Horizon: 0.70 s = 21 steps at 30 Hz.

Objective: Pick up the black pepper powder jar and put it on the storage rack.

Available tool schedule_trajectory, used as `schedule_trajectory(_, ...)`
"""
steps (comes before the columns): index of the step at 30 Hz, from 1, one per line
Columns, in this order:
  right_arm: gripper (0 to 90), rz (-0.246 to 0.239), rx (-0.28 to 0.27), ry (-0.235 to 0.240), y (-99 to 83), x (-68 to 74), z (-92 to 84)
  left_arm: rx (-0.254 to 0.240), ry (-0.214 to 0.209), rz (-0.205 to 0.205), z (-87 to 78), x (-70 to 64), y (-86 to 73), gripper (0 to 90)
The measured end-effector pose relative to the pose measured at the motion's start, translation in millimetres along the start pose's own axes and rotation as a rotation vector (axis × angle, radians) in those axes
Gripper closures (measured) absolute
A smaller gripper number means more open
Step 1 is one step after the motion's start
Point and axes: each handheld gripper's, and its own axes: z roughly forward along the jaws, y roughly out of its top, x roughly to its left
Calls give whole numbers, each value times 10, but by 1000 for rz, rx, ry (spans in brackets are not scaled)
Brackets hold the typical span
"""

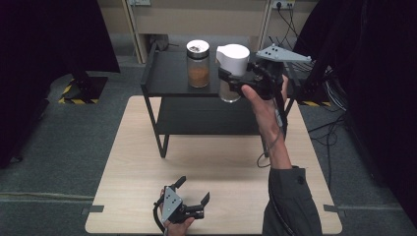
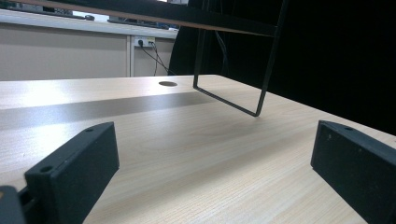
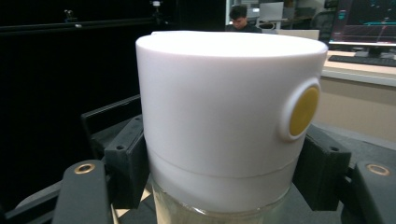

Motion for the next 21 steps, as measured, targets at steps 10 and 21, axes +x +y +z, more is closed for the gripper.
schedule_trajectory(10,307,12,-5,-57,39,-2,158,-1,-1,1,-3,3,-1,1)
schedule_trajectory(21,308,17,3,-137,86,41,299,0,-3,2,-4,7,-1,1)
